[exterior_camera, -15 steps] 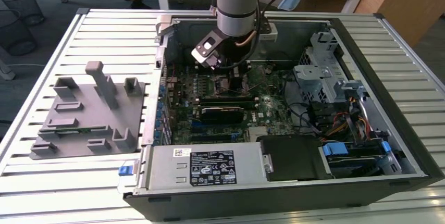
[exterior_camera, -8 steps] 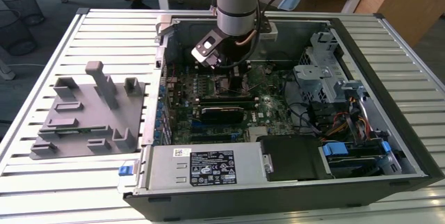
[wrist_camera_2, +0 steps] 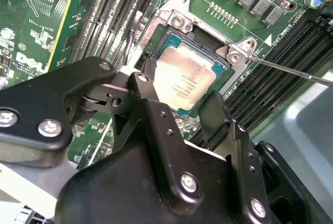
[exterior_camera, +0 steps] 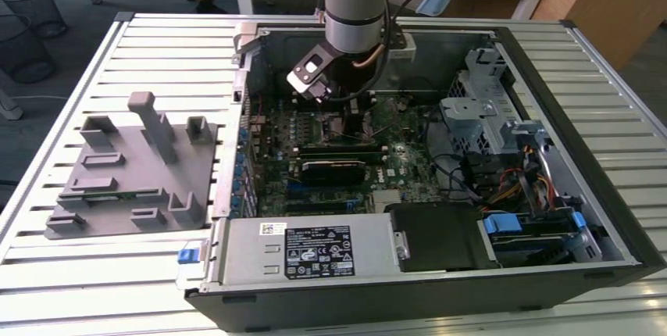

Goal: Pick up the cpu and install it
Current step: 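Place the cpu into insertion slot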

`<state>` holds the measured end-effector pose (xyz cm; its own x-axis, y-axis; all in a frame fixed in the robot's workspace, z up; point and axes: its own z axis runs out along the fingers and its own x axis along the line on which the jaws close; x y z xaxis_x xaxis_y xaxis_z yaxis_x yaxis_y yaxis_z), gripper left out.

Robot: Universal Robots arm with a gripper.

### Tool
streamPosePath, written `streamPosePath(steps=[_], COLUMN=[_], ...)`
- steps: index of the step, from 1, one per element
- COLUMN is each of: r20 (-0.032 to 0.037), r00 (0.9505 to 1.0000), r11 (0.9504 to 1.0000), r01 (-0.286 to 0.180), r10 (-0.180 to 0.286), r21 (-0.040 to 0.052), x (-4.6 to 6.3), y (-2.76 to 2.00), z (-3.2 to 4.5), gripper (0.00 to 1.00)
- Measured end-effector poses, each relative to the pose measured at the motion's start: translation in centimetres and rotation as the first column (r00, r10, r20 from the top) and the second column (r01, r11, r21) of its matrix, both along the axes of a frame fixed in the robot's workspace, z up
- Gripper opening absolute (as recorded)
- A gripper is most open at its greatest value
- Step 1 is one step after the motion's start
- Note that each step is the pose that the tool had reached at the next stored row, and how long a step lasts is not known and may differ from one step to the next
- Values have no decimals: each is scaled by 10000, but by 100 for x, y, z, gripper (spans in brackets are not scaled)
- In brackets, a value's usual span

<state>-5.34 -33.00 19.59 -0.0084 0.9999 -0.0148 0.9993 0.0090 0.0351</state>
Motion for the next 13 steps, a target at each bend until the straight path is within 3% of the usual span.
streamPosePath(steps=[9,11,13], r20=[-1,1,1], r00=[10000,10000,10000], r11=[10000,10000,9999], r01=[-1,0,0], r10=[1,0,0], r21=[3,-26,-114], x=[0,0,0], y=[19,19,11], z=[-8,-5,-5], gripper=[60,60,60])
